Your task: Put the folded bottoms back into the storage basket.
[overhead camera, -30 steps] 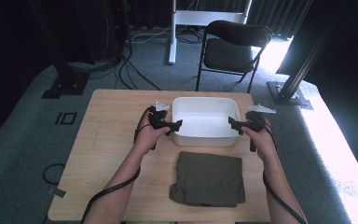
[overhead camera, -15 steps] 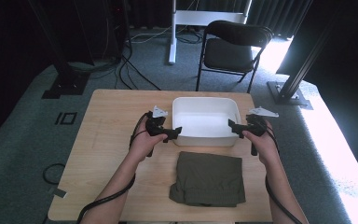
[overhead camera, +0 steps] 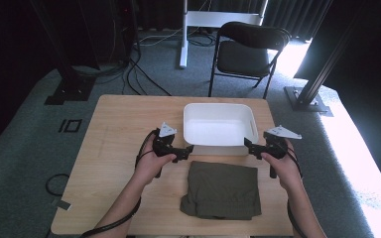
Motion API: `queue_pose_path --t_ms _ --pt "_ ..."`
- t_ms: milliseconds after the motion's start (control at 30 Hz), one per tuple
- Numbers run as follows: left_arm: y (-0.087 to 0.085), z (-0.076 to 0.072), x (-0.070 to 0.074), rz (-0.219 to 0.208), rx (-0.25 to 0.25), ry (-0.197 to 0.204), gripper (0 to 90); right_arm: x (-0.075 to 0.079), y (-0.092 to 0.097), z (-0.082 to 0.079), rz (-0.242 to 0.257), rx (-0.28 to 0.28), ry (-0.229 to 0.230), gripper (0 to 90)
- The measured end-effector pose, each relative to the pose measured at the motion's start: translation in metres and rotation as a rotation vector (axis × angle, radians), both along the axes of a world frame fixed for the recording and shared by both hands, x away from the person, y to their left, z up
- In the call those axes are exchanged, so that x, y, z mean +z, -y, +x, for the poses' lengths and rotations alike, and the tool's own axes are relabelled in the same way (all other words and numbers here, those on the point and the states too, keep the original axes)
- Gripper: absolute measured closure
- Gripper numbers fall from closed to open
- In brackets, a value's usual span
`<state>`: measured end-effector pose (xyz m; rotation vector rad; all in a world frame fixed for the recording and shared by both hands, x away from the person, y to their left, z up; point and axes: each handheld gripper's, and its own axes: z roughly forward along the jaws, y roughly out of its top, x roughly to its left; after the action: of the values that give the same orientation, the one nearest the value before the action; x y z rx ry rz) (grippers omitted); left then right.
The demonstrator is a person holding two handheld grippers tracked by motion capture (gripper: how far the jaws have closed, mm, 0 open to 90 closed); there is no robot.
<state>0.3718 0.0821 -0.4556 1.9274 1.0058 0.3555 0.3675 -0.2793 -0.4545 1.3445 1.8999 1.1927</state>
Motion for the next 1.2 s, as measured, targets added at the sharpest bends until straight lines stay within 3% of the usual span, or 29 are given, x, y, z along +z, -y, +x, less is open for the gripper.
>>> queue_pose_path --t_ms 367,500,567,767,1200 --pt "0.010 -0.027 -0.017 0.000 -0.052 -0.053 10.7 -0.013 -0.007 -0.034 0.023 0.027 0.006 13.6" --pt "0.015 -0.040 -0.027 0.019 -0.069 -0.082 10.7 -0.019 -0.010 -0.046 0.024 0.027 0.014 13.6" --pt "0.015 -0.040 -0.027 0.019 -0.069 -0.082 10.7 -0.020 -0.011 -0.050 0.022 0.029 0.012 13.6" --pt "0.021 -0.056 -0.047 0.041 -0.084 -0.137 10.7 -0.034 -0.017 -0.070 0.008 0.044 -0.003 13.6" --pt "0.024 -0.075 -0.075 0.060 -0.064 -0.190 10.7 -0.083 -0.017 -0.095 -0.025 0.013 -0.111 13.4"
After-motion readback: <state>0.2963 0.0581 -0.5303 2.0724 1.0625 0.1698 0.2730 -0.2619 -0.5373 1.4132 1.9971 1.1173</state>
